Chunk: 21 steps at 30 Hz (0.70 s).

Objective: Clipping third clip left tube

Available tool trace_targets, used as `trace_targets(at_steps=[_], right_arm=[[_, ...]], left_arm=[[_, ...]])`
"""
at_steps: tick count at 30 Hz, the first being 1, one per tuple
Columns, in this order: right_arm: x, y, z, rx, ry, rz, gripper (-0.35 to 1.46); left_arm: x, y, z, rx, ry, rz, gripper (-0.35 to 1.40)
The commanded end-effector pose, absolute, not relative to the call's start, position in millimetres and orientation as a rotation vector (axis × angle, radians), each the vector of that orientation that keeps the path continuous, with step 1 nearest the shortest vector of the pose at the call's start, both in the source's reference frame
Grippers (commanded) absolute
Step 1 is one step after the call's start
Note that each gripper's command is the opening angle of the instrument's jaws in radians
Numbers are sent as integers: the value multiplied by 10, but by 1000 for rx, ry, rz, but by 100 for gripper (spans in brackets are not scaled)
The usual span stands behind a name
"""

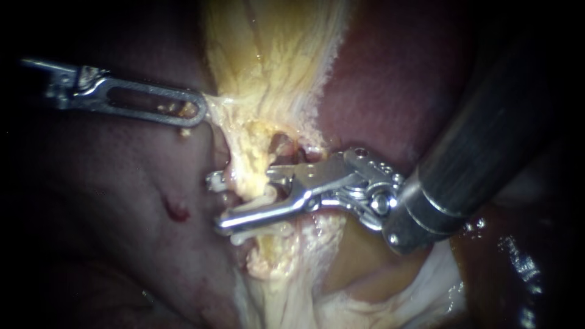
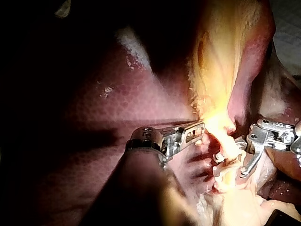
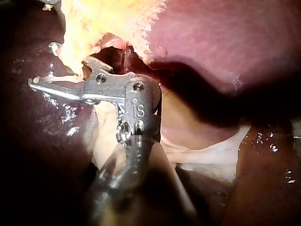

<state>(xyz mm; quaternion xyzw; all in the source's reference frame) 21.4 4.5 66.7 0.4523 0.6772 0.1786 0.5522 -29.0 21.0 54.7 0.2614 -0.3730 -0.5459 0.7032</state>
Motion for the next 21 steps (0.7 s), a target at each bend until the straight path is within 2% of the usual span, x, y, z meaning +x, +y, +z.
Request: trace_targets(at_steps=[1, 16, 21], right_arm=[[213, 46, 669, 1069, 1601, 423, 32], [205, 47, 673, 1065, 1597, 428, -14], [203, 46, 673, 1062, 1586, 418, -35]], left_arm=[[-290, 210, 547, 582, -830, -1214, -35], [-290, 210, 548, 581, -831, -1214, -35], [-290, 210, 549, 581, -831, -1214, -35]])
